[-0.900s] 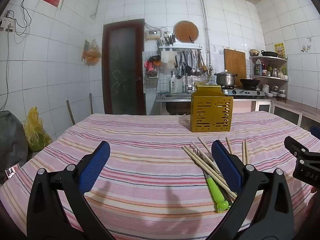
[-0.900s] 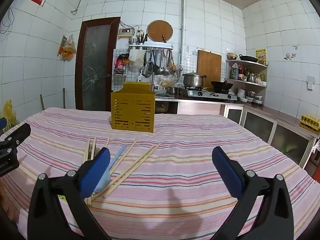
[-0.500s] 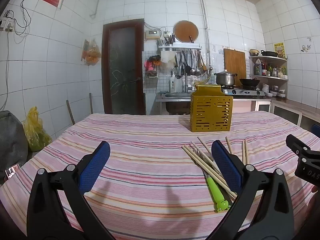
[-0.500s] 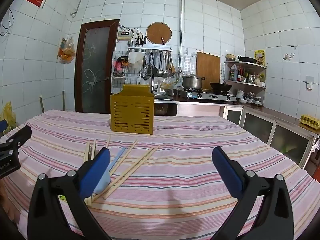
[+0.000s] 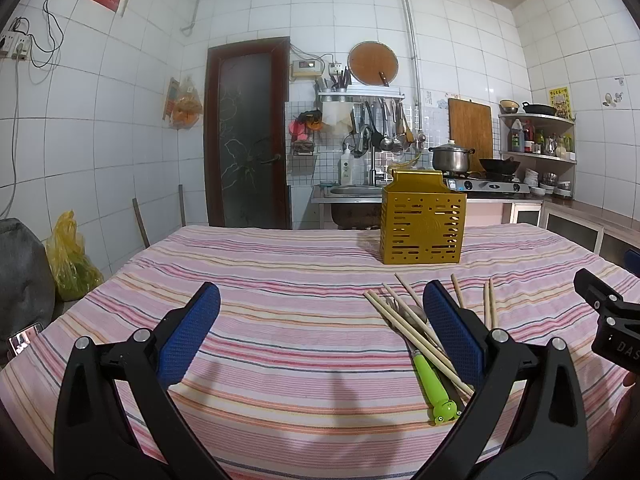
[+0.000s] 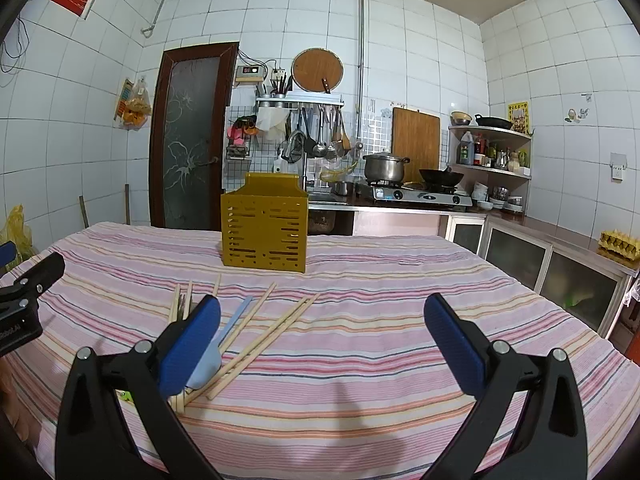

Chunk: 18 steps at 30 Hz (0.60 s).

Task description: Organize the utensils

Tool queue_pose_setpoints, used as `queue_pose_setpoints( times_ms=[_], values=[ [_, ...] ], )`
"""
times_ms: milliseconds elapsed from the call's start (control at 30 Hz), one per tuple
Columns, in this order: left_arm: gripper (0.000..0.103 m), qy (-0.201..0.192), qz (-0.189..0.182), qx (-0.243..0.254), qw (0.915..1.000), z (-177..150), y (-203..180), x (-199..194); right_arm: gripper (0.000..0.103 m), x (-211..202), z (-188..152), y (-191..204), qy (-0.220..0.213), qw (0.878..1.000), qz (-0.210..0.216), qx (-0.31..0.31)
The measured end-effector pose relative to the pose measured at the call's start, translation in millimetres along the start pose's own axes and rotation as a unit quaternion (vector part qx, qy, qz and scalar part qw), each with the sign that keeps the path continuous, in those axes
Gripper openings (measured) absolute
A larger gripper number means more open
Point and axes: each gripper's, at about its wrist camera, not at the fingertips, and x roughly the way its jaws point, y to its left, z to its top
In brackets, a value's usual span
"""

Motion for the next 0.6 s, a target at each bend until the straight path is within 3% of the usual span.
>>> queue_pose_setpoints(
  times_ms=[600],
  values=[
    [0.098,0.000,0.000,0.000,1.0000,0.3,0.4,0.2,0.099,-1.4,-0.7,0.5,-0.002,1.000,0.000,0.000]
  ],
)
